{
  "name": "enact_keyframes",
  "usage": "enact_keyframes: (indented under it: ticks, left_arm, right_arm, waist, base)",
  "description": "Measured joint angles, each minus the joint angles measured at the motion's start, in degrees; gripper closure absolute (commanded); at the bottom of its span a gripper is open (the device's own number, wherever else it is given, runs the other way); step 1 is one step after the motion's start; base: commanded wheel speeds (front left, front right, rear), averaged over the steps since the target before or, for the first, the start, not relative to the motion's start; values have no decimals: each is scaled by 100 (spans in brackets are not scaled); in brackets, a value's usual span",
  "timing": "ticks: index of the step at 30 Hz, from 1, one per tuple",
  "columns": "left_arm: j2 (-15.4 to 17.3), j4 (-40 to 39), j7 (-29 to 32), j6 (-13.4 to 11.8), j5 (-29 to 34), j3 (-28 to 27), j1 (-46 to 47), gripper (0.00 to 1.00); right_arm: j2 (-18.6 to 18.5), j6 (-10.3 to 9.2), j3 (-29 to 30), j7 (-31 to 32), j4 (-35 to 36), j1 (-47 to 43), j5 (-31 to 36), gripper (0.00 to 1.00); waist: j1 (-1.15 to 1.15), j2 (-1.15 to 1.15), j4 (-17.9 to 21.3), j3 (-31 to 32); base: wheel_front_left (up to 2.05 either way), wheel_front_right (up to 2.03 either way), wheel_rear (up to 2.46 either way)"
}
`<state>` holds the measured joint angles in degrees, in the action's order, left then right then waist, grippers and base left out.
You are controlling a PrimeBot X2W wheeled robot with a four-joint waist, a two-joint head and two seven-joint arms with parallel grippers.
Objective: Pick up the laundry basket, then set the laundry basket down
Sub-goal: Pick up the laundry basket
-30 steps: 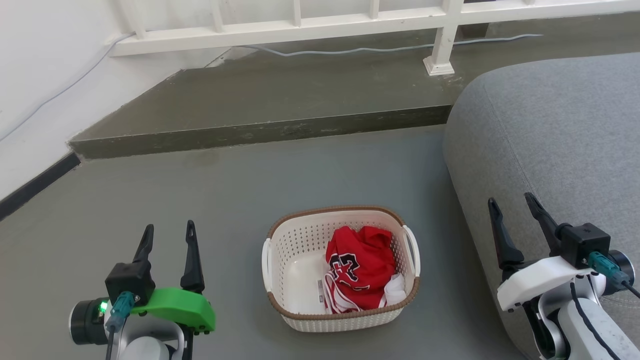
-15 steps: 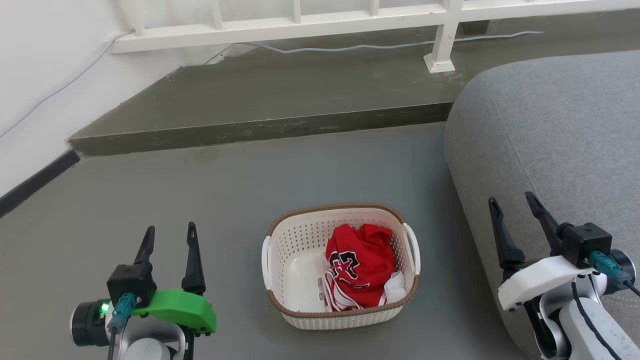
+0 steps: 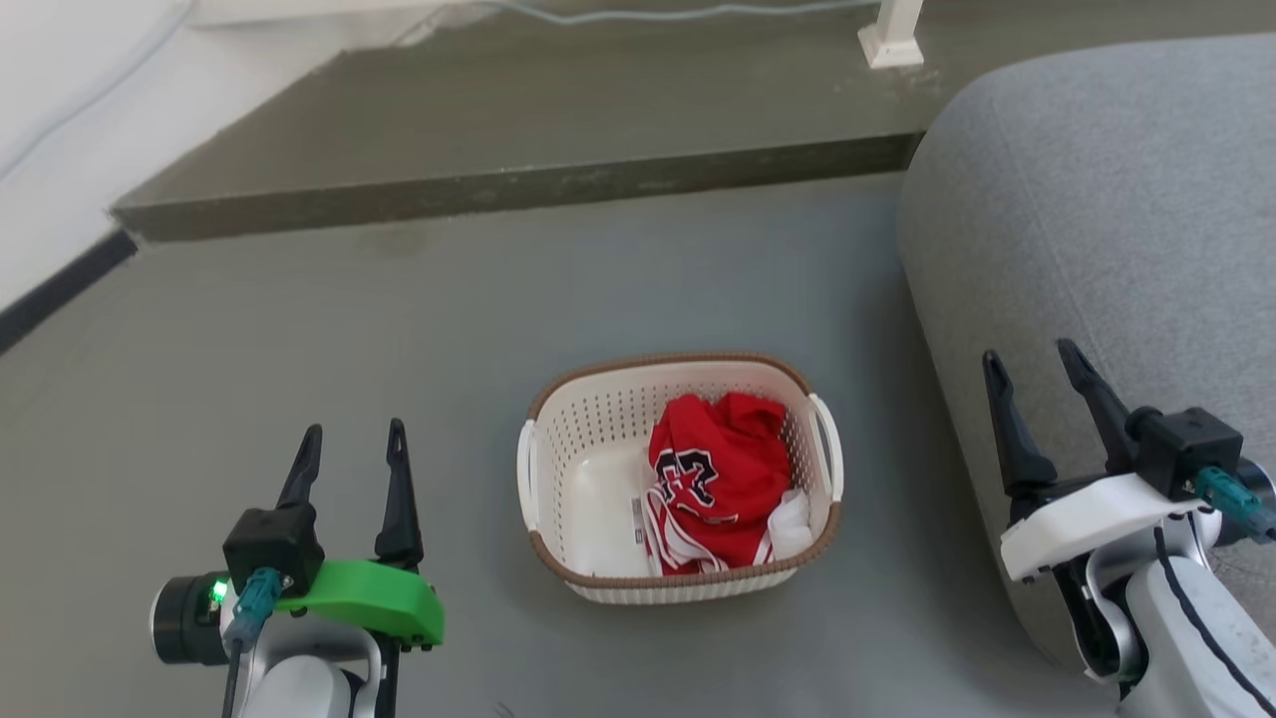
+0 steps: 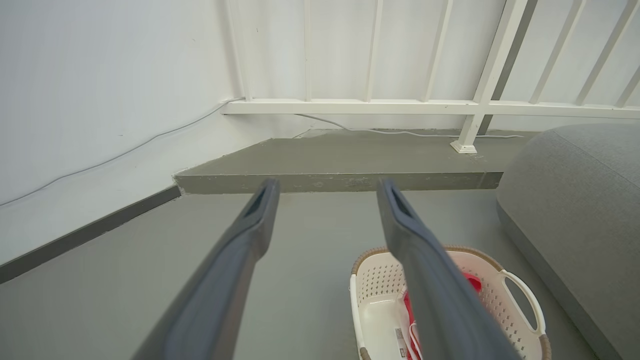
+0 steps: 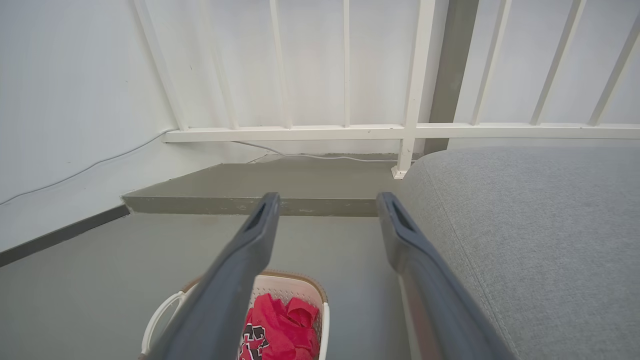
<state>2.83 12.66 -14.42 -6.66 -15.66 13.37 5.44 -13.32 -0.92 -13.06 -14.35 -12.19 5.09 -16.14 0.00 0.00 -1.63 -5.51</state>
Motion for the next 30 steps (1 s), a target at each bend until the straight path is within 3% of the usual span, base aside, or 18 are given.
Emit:
enact_keyframes:
  ticks: [30]
  left_arm:
    - [-66,356,2,-32,124,129,1649,0]
  right_arm:
    - [-176,485,166,-8,-509,1638,-55,0]
  waist:
    - [0,0,121,-2172]
  base:
    - [0,0,0]
